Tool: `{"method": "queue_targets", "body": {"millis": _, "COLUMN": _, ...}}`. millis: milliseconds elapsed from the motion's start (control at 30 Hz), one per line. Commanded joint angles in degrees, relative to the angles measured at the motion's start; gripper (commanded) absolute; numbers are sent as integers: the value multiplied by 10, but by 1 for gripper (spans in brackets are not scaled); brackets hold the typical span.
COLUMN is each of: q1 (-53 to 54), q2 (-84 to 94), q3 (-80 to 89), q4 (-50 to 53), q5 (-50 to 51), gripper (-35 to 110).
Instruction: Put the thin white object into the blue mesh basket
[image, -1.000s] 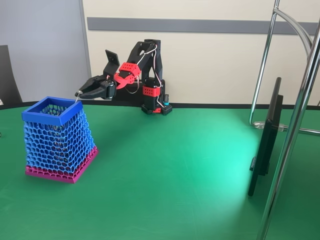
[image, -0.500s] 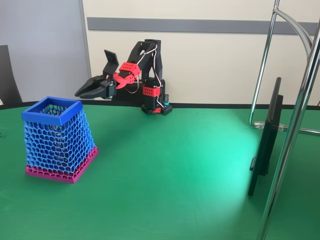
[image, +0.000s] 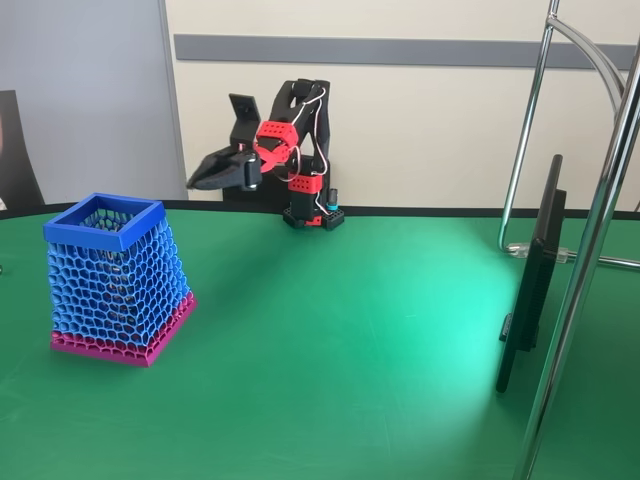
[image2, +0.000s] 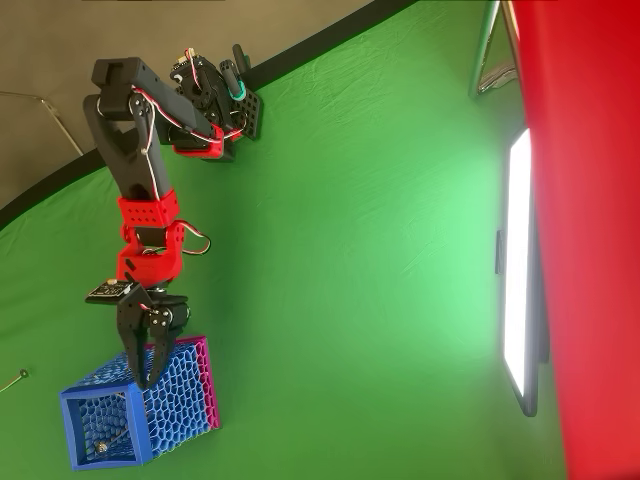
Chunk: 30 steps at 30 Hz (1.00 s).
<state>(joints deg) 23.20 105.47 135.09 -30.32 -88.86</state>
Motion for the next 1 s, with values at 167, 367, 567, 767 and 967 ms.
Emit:
{"method": "queue_targets", "body": {"millis": 167, "q1": -54, "q2": 108, "q3": 62, "q4": 4, "q5": 65, "gripper": 10}}
{"method": "queue_targets", "body": {"millis": 367, "q1": -89, "q2": 166, "q3": 102, "q4": 29, "q5": 120, "gripper": 10}}
{"method": "queue_targets", "body": {"millis": 567, "q1": -112, "q2": 229, "q3": 122, "q4": 103, "q5": 198, "gripper": 11}}
{"method": "queue_targets", "body": {"millis": 767, "q1": -131, "q2": 287, "q3": 127, "q4": 189, "q5": 288, "gripper": 10}}
{"method": "queue_targets", "body": {"millis": 967, "q1": -171, "q2": 373, "q3": 171, "q4": 246, "q5": 378, "gripper": 10}}
